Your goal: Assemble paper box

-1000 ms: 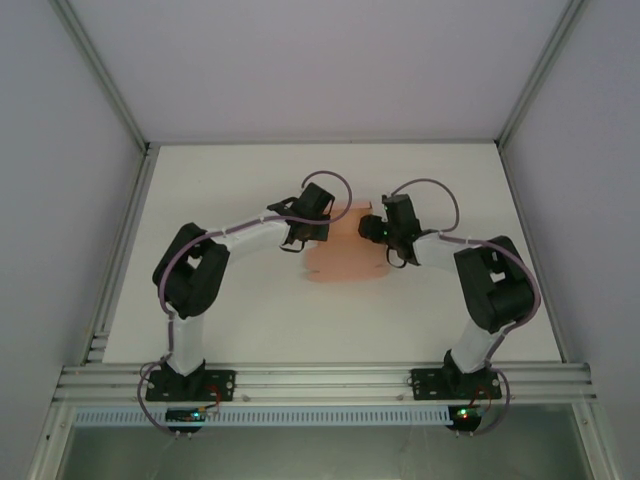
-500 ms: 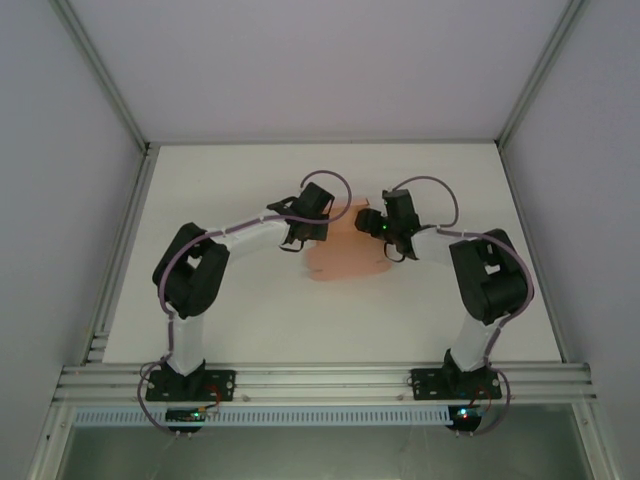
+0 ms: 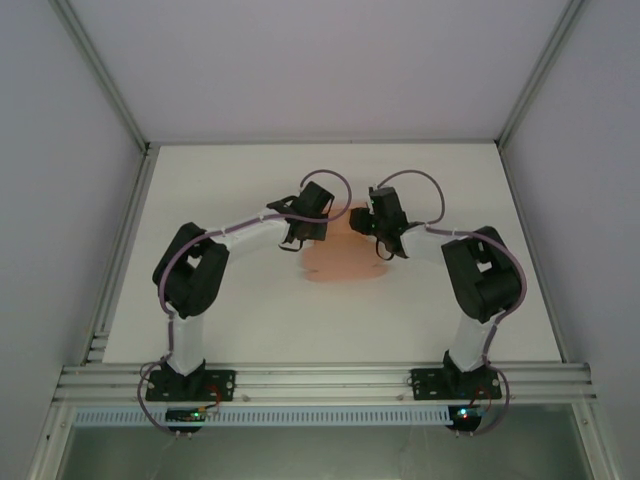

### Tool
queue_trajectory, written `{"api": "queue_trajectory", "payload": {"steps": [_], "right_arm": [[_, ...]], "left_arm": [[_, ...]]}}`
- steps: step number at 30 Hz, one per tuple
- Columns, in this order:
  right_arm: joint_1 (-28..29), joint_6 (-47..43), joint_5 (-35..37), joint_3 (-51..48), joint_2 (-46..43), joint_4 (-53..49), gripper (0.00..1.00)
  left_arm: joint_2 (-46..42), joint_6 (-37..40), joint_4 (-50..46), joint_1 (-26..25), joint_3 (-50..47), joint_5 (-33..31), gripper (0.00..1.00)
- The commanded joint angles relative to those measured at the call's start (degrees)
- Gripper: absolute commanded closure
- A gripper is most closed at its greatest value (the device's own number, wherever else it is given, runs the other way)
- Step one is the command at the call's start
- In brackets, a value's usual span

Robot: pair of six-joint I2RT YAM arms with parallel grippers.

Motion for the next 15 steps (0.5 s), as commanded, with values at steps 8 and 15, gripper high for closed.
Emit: {"api": "queue_trajectory", "payload": {"steps": [8, 15], "right_arm": [[0.69, -2.76, 6.69, -3.68, -0.73, -5.22, 0.53], [-0.34, -3.3, 5.18, -4.27, -1.68, -3.08, 0.6]], "left_arm": [[3.57, 1.34, -9.71, 0.28, 0.0, -0.57, 1.0], [3.22, 1.44, -9.88, 0.21, -0.37, -0.53, 1.0]]}}
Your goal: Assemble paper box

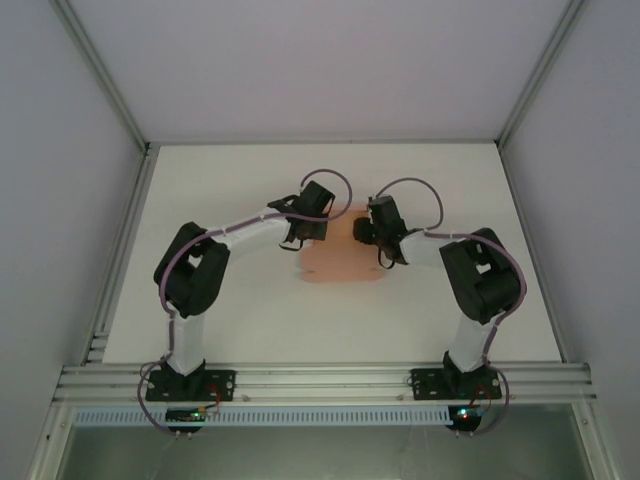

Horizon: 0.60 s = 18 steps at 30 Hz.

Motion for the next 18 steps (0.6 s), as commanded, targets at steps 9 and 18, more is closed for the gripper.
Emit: {"api": "queue_trajectory", "payload": {"steps": [9, 18], "right_arm": [[1.22, -1.12, 15.78, 4.41, -0.11, -8.06, 0.97], [5.61, 8.72, 39.34, 10.15, 6.18, -23.67, 1.0]], "left_arm": [[3.06, 0.79, -9.76, -0.26, -0.3, -1.4, 1.0], [3.9, -1.54, -9.97, -0.3, 0.42, -0.75, 1.0]]}}
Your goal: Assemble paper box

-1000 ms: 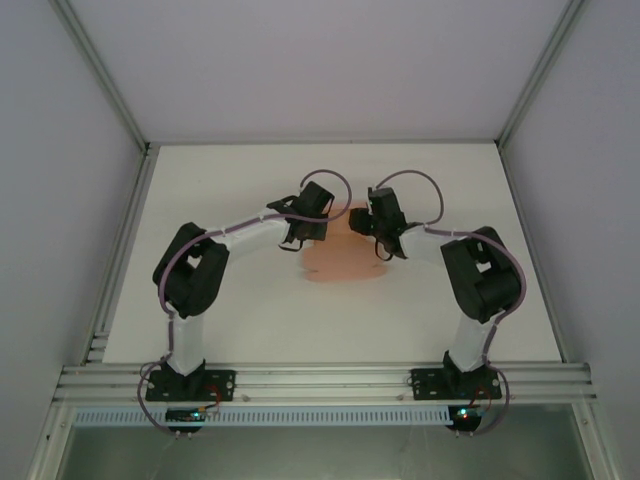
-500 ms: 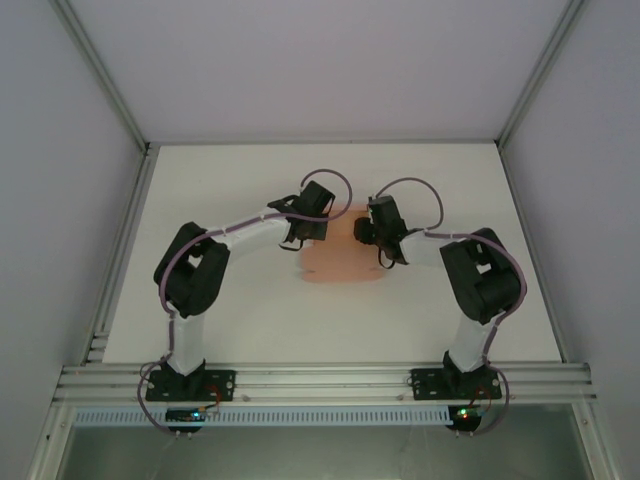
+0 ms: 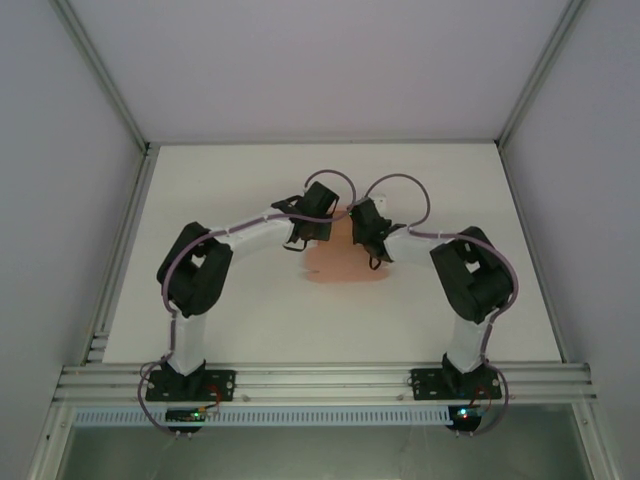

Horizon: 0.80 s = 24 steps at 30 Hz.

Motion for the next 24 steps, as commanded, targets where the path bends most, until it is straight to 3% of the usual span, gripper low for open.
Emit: {"api": "queue_trajectory", "payload": {"steps": [1, 8, 11, 18, 20, 24], "right_arm": [[-1.23, 6.46, 18.03, 4.41, 4.35, -14.1, 1.0], [-0.06, 8.5, 24.42, 5.68, 7.03, -17.07, 1.0], [0.88, 4.9, 26.67, 5.73, 8.14, -16.57, 1.0], [0.24, 4.59, 22.79, 3.54, 8.01, -14.59, 0.96], [-0.19, 3.83, 18.87, 2.42, 7.43, -11.91, 0.89], [-1.82, -0.12, 3.77, -2.49, 4.37, -2.42, 0.77]], "left_arm": [[2.96, -0.84, -10.01, 0.45, -0.87, -1.23, 1.0], [3.05, -1.14, -10.02, 0.45, -1.13, -0.87, 1.0], [3.06, -1.12, -10.02, 0.46, -0.95, -0.8, 1.0], [3.41, -0.93, -10.01, 0.33, -0.4, -0.35, 1.0], [3.25, -0.81, -10.06, 0.52, -0.39, -0.53, 1.0], [3.23, -0.86, -10.01, 0.46, -0.19, -0.7, 1.0]]}}
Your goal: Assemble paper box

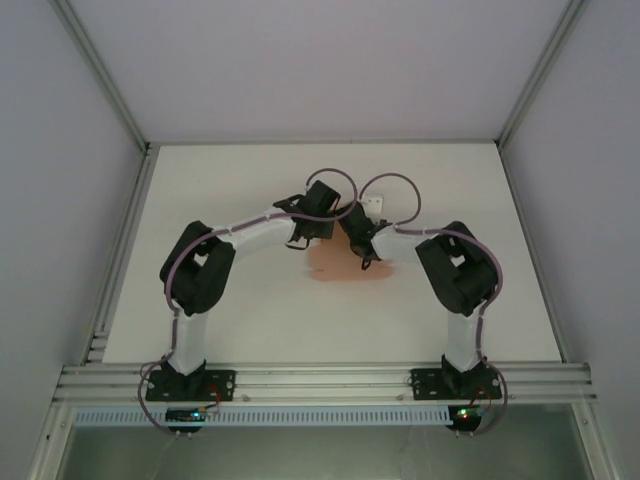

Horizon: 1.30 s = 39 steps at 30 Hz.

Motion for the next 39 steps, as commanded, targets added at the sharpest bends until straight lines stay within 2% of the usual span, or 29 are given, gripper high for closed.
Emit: {"api": "queue_trajectory", "payload": {"steps": [1, 5, 9, 12, 14, 17, 20, 23, 26, 28, 31, 33, 35, 38, 39], "right_arm": [[-3.53, -2.88, -5.98, -4.96, 0.12, -1.92, 0.75], [-3.57, -3.07, -5.99, -5.38, -1.6, -4.06, 0.72], [-4.42, -2.92, -11.89, -6.38, -2.74, -3.72, 0.65], [-4.97, -2.99, -16.98, -7.43, -3.15, -1.81, 0.66], [-5.34, -3.06, -17.14, -7.44, -3.05, -1.91, 0.7], [-5.38, -2.89, -14.77, -6.32, -2.42, -4.3, 0.77], [-5.33, -1.45, -11.8, -5.2, -1.89, -7.06, 0.9], [-5.16, -0.5, -9.29, -4.5, -1.29, -8.45, 0.98], [-4.34, 2.78, -6.41, -2.71, -0.3, -11.24, 1.0], [-3.68, 4.15, -1.33, -1.36, 0.47, -12.63, 1.0], [-2.99, 3.67, 0.05, -1.06, 0.2, -12.78, 1.0], [-3.89, 1.53, -4.93, -2.53, -1.23, -9.01, 0.91], [-4.86, -0.17, -11.68, -5.4, -3.52, -2.93, 0.76], [-5.62, -4.2, -21.04, -7.72, -7.07, 2.78, 0.44], [-5.76, -6.75, -24.57, -7.94, -8.33, 3.86, 0.38]], "left_arm": [[2.39, 0.13, -10.95, 0.63, -1.08, -1.16, 1.0], [2.35, 0.32, -11.0, 0.58, -1.0, -1.08, 1.0], [2.37, 0.41, -11.0, 0.56, -1.13, -1.44, 1.0], [2.46, 0.56, -11.0, 0.58, -1.03, -1.44, 1.0], [2.37, 0.85, -11.0, 0.56, -1.04, -1.36, 1.0], [2.37, 0.85, -11.0, 0.58, -1.16, -1.55, 1.0], [2.29, 0.85, -11.01, 0.6, -1.12, -1.42, 1.0], [2.2, 0.94, -11.0, 0.59, -0.97, -1.6, 1.0], [2.03, 0.86, -10.93, 0.61, -0.87, -1.64, 1.0], [1.94, 0.74, -11.0, 0.56, -0.95, -1.81, 1.0], [1.67, 0.64, -11.0, 0.56, -1.35, -2.31, 1.0], [1.67, 0.8, -11.0, 0.57, -1.36, -2.38, 1.0], [1.78, 1.09, -11.0, 0.59, -1.23, -2.36, 1.0], [1.76, 1.63, -11.0, 0.56, -1.31, -2.46, 1.0], [1.63, 1.8, -10.76, 0.61, -1.48, -2.61, 1.0]]}}
